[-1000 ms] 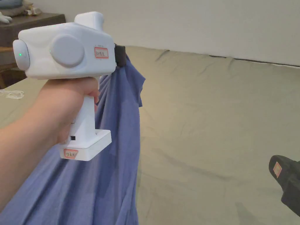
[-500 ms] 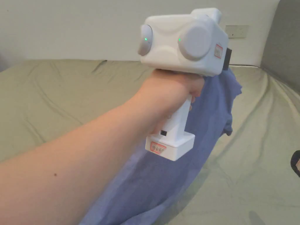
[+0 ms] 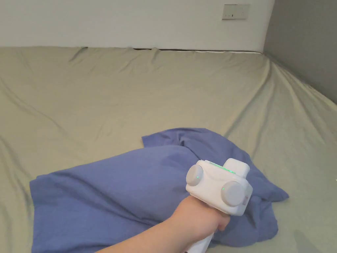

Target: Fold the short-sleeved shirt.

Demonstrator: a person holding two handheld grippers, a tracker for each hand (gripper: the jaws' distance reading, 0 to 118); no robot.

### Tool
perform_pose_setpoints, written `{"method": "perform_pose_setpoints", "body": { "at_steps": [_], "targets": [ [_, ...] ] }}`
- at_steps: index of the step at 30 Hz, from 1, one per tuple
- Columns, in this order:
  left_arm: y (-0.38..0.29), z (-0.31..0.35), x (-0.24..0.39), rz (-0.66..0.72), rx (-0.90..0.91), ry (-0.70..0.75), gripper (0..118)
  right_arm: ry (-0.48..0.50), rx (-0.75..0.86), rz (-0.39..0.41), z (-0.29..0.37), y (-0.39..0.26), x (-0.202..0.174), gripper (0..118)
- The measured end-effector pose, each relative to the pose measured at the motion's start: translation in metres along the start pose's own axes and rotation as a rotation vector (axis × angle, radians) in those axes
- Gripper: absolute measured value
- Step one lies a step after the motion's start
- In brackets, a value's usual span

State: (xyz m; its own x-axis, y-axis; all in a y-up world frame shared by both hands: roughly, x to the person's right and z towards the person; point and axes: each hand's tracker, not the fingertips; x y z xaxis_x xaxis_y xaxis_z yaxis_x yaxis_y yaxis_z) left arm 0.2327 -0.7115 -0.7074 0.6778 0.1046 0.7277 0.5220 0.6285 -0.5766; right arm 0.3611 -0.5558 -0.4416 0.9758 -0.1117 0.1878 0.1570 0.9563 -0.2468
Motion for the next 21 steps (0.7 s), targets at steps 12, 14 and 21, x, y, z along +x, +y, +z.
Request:
{"method": "perform_pose_setpoints", "body": {
  "at_steps": [12, 14, 21],
  "targets": [
    [0.028, 0.203, -0.094, 0.162, 0.517, 0.079, 118, 0.066, 0.038, 0.031, -0.014, 0.014, -0.048, 3],
    [-0.005, 0.269, -0.111, 0.166, 0.63, 0.221, 118, 0.079, 0.05, 0.044, -0.019, 0.019, -0.057, 3],
    [-0.138, 0.413, -0.167, 0.361, 0.726, 0.491, 118, 0.132, 0.021, 0.071, -0.045, 0.013, -0.094, 3]
  ]
}}
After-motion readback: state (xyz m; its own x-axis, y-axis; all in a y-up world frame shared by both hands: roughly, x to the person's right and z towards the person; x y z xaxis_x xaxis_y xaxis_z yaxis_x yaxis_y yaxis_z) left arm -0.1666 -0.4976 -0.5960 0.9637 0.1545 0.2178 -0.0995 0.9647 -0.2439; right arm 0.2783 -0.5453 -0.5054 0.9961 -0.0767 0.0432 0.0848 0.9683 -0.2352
